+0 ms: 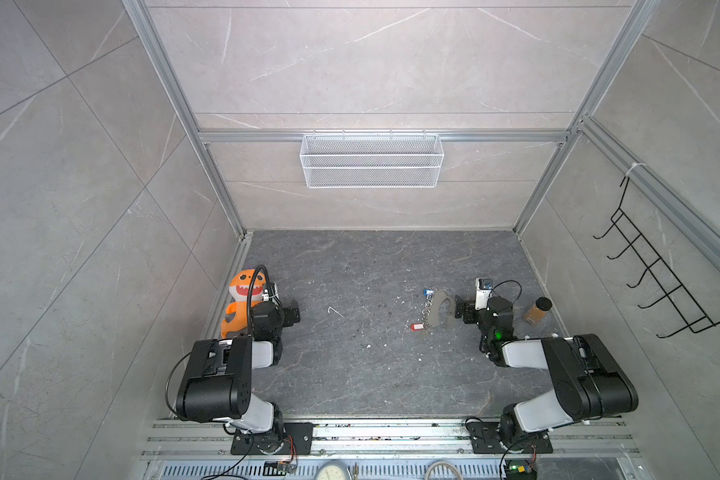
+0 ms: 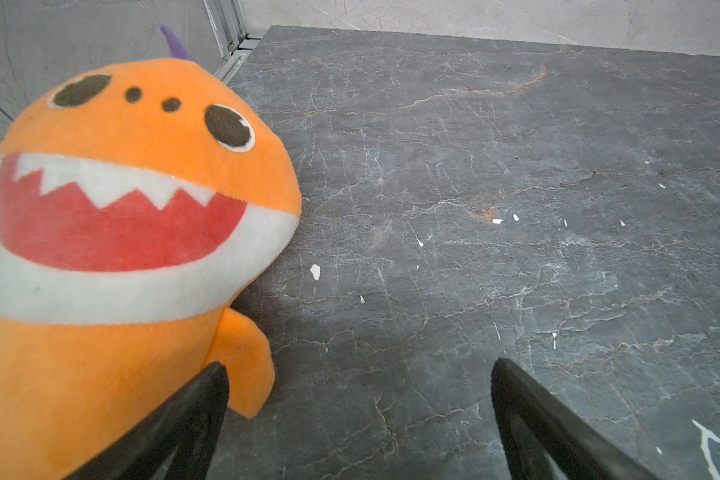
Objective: Remove the keys from the keyring
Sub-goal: 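Move the right gripper over the steel keyring plate while the left arm rises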
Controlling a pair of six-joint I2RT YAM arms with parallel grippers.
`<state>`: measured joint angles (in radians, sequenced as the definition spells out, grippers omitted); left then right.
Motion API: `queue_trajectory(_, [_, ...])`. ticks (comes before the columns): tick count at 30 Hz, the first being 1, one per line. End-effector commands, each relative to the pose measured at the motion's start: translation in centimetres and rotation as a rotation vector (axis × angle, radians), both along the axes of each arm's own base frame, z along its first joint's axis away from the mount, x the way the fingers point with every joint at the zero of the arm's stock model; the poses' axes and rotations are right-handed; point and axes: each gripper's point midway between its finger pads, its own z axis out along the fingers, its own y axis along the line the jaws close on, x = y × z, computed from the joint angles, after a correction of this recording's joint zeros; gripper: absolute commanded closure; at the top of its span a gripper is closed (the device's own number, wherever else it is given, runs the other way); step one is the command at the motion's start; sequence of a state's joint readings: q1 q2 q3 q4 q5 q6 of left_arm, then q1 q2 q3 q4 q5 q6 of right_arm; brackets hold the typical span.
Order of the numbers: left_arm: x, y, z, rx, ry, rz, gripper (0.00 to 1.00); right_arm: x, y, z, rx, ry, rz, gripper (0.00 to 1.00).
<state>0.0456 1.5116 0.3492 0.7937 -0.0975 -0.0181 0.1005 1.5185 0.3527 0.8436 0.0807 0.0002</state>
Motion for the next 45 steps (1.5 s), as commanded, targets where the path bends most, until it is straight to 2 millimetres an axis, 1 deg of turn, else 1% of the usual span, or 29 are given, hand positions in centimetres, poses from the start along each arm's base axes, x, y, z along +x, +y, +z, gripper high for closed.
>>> queue_trajectory(1, [0.9, 0.1, 2.0, 0.001, -0.072, -0.002, 0.0, 0.5, 0.1, 1.0, 0.006, -0.038, 0.006, 0.01])
queue_trajectory(4, [1.1, 0.1, 2.8, 0.004, -0.059, -0.005, 0.0, 0.5, -0.6, 1.8, 0.004, -0.036, -0.038, 0.01])
queue_trajectory(7, [1.4, -0.4, 4.4, -0.007, -0.001, -0.026, 0.0, 0.1, -1.7, 3.0, 0.001, 0.012, -0.105, 0.01])
queue_trajectory(8, [1.5, -0.6, 5.1, 0.0, -0.006, -0.037, 0.0, 0.0, -2.0, 3.6, 0.003, 0.018, -0.128, 0.01])
queue_trajectory(10, [1.3, -0.4, 6.4, -0.003, -0.011, -0.008, 0.0, -0.1, -2.2, 4.8, 0.011, 0.014, -0.14, 0.01])
queue_trajectory(13, [1.0, -0.4, 9.0, -0.065, -0.088, 0.018, 0.0, -0.5, -2.5, 6.6, 0.034, 0.002, -0.174, 0.01])
queue_trajectory(15, [1.0, -0.5, 11.4, -0.126, -0.174, 0.04, 0.0, -0.6, -2.9, 8.4, 0.068, -0.032, -0.222, 0.01])
queue_trajectory(17, [0.9, 0.5, 13.6, -0.231, -0.264, 0.136, 0.0, -0.7, -3.5, 9.4, 0.132, -0.038, -0.288, 0.01])
queue_trajectory(19, [0.7, 1.0, 15.5, -0.368, -0.326, 0.209, 0.0, -0.5, -3.2, 10.0, 0.235, -0.024, -0.31, 0.01])
queue_trajectory(20, [0.5, 1.0, 16.2, -0.446, -0.34, 0.234, 0.0, -0.8, -3.2, 9.9, 0.322, 0.017, -0.361, 0.01])
queue_trajectory(21, [0.2, 1.1, 16.6, -0.515, -0.354, 0.263, 0.0, -1.4, -3.7, 9.2, 0.382, 0.068, -0.437, 0.01])
queue_trajectory(22, [-0.4, 1.6, 16.4, -0.61, -0.356, 0.336, 0.0, -1.9, -4.1, 8.5, 0.427, 0.132, -0.508, 0.0])
queue_trajectory(23, [-1.5, 2.7, 15.2, -0.723, -0.333, 0.467, 0.0, -1.6, -3.3, 8.1, 0.444, 0.179, -0.468, 0.0])
queue_trajectory(24, [-2.8, 3.5, 13.7, -0.806, -0.296, 0.599, 0.0, -1.1, -2.5, 8.0, 0.452, 0.202, -0.422, 0.0])
queue_trajectory(25, [-3.9, 4.2, 12.8, -0.861, -0.284, 0.693, 0.0, -0.8, -1.8, 7.7, 0.468, 0.219, -0.394, 0.02])
queue_trajectory(26, [-3.9, 3.9, 13.1, -0.86, -0.303, 0.658, 0.0, -0.7, -1.5, 7.4, 0.486, 0.225, -0.381, 0.04])
queue_trajectory(28, [-3.5, 2.9, 14.2, -0.874, -0.345, 0.547, 0.0, -0.6, -0.9, 7.3, 0.518, 0.218, -0.35, 0.03])
queue_trajectory(31, [-3.1, 1.5, 14.4, -0.946, -0.326, 0.484, 0.0, -0.7, 0.4, 7.5, 0.547, 0.237, -0.286, 0.04])
queue_trajectory(34, [-2.1, -0.7, 15.3, -1.001, -0.291, 0.357, 0.0, -0.8, 1.9, 7.2, 0.541, 0.314, -0.208, 0.11])
queue_trajectory(36, [-1.5, -2.4, 15.6, -1.029, -0.249, 0.278, 0.0, -1.0, 2.6, 6.6, 0.55, 0.348, -0.183, 0.15])
queue_trajectory(37, [-1.2, -3.4, 15.8, -1.039, -0.223, 0.232, 0.0, -1.2, 3.3, 6.4, 0.562, 0.361, -0.149, 0.19])
queue_trajectory(39, [-1.0, -5.5, 16.1, -1.023, -0.179, 0.14, 0.0, -1.7, 4.2, 5.6, 0.57, 0.389, -0.122, 0.21])
queue_trajectory(41, [-1.2, -7.6, 15.9, -0.995, -0.121, 0.074, 0.0, -2.1, 5.4, 5.0, 0.561, 0.419, -0.082, 0.26])
queue_trajectory(43, [-1.7, -9.6, 15.4, -0.963, -0.018, 0.006, 0.0, -2.6, 6.3, 4.3, 0.537, 0.453, -0.058, 0.32])
queue_trajectory(44, [-1.9, -10.2, 14.9, -0.953, 0.029, -0.008, 0.01, -2.7, 6.7, 3.9, 0.526, 0.466, -0.047, 0.37])
queue_trajectory(45, [-2.1, -10.9, 14.5, -0.947, 0.062, -0.034, 0.07, -2.9, 7.0, 3.7, 0.516, 0.473, -0.037, 0.39])
